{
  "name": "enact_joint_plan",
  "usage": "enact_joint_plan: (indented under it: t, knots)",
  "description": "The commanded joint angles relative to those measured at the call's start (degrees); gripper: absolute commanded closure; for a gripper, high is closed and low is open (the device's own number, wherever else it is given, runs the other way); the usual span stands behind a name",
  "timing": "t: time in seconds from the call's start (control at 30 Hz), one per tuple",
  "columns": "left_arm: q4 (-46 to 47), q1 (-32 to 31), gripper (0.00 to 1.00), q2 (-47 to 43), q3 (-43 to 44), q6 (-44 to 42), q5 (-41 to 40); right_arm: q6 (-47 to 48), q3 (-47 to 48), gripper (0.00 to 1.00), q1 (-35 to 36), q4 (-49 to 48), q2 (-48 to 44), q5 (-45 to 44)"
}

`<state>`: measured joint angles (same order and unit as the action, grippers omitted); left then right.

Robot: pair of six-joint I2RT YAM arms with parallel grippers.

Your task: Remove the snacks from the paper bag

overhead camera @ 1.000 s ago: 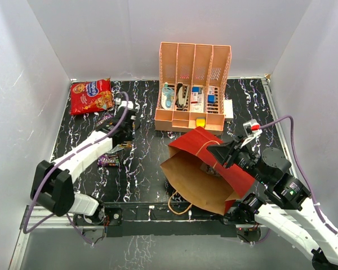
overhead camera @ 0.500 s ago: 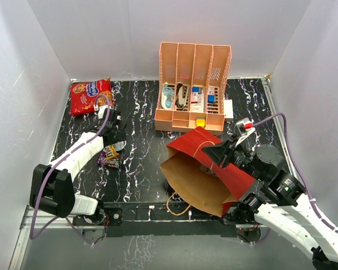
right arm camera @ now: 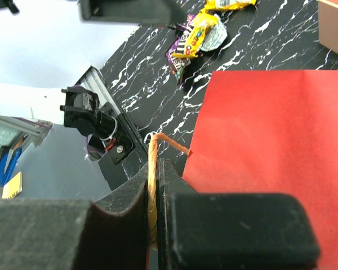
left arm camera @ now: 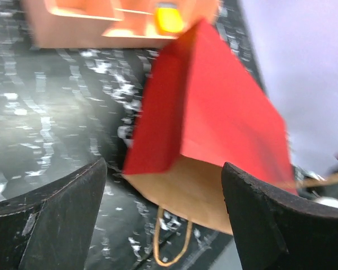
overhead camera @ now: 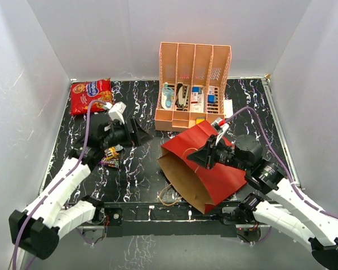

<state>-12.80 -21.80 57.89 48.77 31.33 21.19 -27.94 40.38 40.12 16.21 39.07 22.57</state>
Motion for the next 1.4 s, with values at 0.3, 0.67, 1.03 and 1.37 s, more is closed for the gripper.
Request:
enact_joint_plan:
  t: [0.3,0.67,1.03,1.37]
  knots:
    - [32.5,-33.7,0.40,-10.8,-19.9,14.4,-9.1,-1.2,0.5,0.92,0.0,-5.9,-8.0,-7.6]
    - [26.0,-54.0,0.63,16.5,-6.1,20.7,-39.7,-1.3,2.3,0.92,0.0,-3.9,-9.0,-10.0]
    - [31.7,-54.2,0.69,24.9,-7.3,35.9,-45.9,-2.7,3.0,0.92,0.0,-6.3,-10.1,-16.1]
    - [17.6,-54.2,0.58,35.4,3.5,49.3,-47.5,-3.2,3.1,0.92,0.0,-8.1,-9.2,-16.0]
